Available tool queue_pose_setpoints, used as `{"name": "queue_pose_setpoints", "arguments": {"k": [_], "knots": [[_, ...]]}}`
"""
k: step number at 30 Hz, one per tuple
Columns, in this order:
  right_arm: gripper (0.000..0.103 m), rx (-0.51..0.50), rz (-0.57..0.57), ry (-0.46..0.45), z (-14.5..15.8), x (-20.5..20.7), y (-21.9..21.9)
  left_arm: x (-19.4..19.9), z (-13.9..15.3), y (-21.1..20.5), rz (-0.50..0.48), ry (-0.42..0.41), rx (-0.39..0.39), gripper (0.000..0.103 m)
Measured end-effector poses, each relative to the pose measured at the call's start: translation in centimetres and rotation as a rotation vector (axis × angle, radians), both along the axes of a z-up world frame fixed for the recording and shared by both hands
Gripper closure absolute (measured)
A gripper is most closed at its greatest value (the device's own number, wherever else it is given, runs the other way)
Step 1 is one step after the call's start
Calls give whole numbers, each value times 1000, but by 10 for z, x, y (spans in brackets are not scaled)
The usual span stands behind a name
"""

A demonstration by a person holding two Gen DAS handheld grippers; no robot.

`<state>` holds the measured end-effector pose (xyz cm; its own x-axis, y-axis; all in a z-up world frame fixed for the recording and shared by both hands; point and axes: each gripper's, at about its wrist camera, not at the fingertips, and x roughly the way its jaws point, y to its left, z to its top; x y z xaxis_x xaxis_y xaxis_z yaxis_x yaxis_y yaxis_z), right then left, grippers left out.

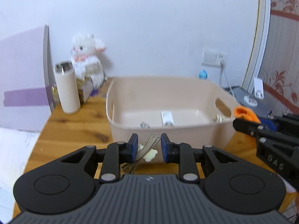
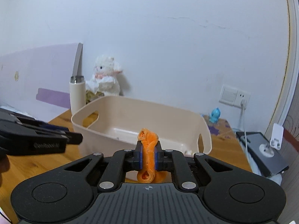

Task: Organize objects
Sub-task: 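Carry the keys and orange toy over the bin and open both tools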

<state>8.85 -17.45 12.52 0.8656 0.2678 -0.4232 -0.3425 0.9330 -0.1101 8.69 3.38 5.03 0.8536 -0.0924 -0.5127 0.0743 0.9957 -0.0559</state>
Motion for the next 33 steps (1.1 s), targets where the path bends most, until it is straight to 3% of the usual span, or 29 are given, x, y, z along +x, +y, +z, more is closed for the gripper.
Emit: {"name": "queue_pose_setpoints", "arguments": {"k": [8, 16, 26, 33], "knots": [[93, -4, -26, -65, 19, 13, 5, 16, 35, 3, 17, -86, 15, 75], [93, -23, -71, -99, 24, 42, 7, 63, 40, -6, 35, -101, 64, 75], [93, -33, -85, -3, -6, 94, 14, 131, 1, -26, 36, 24, 116, 75], [93, -42, -77, 96, -35, 117, 20, 151, -24, -32, 27, 108, 155, 74]]}}
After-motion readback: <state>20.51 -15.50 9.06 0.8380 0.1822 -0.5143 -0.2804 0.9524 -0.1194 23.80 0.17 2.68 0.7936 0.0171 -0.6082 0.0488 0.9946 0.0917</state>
